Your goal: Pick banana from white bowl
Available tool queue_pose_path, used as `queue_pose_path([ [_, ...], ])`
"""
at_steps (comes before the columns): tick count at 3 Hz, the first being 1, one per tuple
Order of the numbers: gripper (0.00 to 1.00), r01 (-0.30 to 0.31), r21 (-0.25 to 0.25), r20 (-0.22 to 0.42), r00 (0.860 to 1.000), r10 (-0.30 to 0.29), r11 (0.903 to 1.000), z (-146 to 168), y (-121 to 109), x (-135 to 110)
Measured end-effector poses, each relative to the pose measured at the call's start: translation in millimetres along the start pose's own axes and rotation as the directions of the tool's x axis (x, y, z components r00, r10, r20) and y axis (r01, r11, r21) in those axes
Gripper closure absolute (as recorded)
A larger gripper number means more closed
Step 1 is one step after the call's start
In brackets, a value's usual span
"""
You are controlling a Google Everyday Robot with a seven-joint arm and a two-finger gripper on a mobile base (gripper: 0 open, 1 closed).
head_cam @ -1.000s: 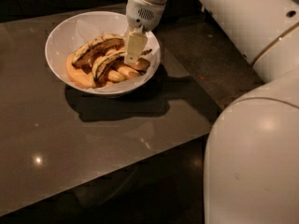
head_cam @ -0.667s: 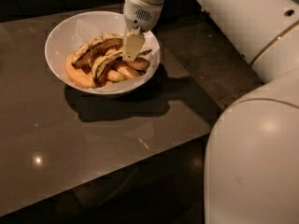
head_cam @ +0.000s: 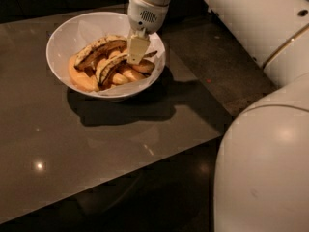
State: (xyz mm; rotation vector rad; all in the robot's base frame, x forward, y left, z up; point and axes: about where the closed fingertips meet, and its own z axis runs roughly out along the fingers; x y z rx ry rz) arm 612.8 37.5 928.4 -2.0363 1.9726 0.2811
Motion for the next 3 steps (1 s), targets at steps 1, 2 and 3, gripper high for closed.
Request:
queue_pose_path([
  [1, 1.00, 0.000, 0.000, 0.000, 1.000, 0.000, 1.0000, -0.1, 0.0, 0.0],
  [2, 1.00, 0.003, 0.052, 0.055, 0.998, -0.006, 0.9986, -13.7, -1.2, 6.2],
  [3, 1.00, 0.034, 0.077, 0.099, 0.994, -0.042, 0.9964, -25.9, -0.5, 12.8],
])
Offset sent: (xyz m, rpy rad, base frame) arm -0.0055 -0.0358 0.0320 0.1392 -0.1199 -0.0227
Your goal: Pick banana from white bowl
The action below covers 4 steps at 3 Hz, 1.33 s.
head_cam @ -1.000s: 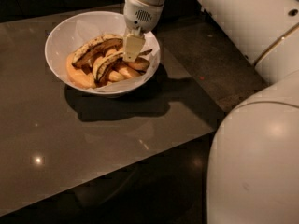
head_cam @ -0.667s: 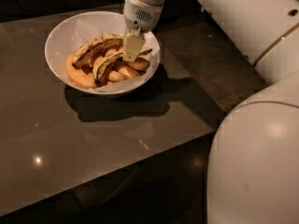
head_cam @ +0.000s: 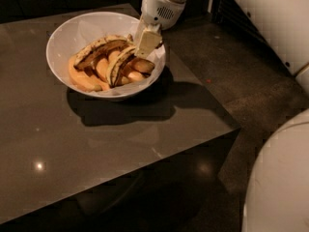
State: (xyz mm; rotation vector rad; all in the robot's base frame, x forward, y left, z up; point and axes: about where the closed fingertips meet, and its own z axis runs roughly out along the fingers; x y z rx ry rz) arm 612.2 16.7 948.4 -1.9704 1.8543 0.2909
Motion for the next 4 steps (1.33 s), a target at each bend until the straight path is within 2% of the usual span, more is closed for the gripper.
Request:
queue_pose_path([
  [1, 1.00, 0.054, 0.013, 0.042, 0.998, -0.054, 0.9985, -6.5, 10.6, 5.2],
  [2, 1.00, 0.059, 0.015, 0.039, 0.997, -0.059, 0.9982, -6.1, 8.8, 2.7],
  [3, 1.00, 0.064, 0.029, 0.069, 0.995, -0.066, 0.9975, -18.4, 22.3, -12.3],
  [4, 1.00, 0.066, 0.069, 0.122, 0.990, -0.074, 0.9954, -45.0, 65.8, -41.9],
])
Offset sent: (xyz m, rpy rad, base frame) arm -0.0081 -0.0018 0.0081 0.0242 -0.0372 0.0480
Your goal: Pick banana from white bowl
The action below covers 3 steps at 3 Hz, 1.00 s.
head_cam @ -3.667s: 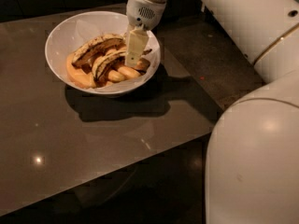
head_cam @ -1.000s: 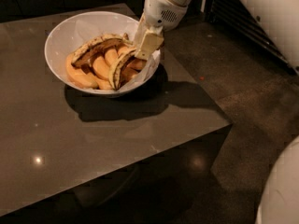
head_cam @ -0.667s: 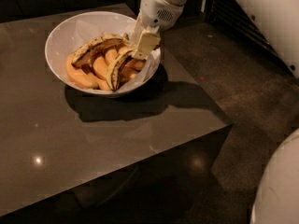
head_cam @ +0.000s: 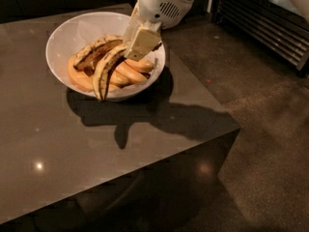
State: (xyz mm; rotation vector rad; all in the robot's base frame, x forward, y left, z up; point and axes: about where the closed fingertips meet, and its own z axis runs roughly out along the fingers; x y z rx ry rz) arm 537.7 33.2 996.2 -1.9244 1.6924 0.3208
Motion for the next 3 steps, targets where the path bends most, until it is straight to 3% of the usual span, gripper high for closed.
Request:
queue_pose_path([
  [2, 1.00, -0.019, -0.019, 0.011, 1.000, 0.019, 0.9996, -7.3, 15.9, -4.7],
  [3, 1.00, -0.063, -0.026, 0.013, 0.998, 0.063, 0.9977, -22.2, 43.5, -10.8],
])
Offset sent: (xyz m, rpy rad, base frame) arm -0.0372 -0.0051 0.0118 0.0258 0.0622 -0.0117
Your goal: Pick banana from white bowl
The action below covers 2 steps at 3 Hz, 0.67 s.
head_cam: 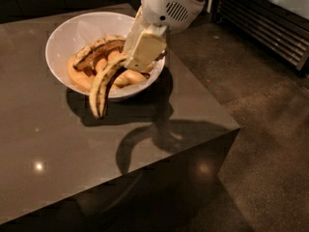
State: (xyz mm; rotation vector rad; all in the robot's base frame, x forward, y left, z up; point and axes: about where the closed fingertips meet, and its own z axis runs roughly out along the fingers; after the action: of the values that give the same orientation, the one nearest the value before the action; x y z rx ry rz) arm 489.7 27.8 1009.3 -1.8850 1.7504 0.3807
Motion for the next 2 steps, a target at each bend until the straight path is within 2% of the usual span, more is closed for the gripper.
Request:
queue_pose_path([
  [1, 1.00, -0.057, 0.015, 0.003, 0.998, 0.057, 0.9982, -13.9, 27.9, 1.6],
  [2, 1.00, -0.108, 0.029, 0.003, 0.994, 0.108, 0.9937, -19.7, 45.2, 12.7],
])
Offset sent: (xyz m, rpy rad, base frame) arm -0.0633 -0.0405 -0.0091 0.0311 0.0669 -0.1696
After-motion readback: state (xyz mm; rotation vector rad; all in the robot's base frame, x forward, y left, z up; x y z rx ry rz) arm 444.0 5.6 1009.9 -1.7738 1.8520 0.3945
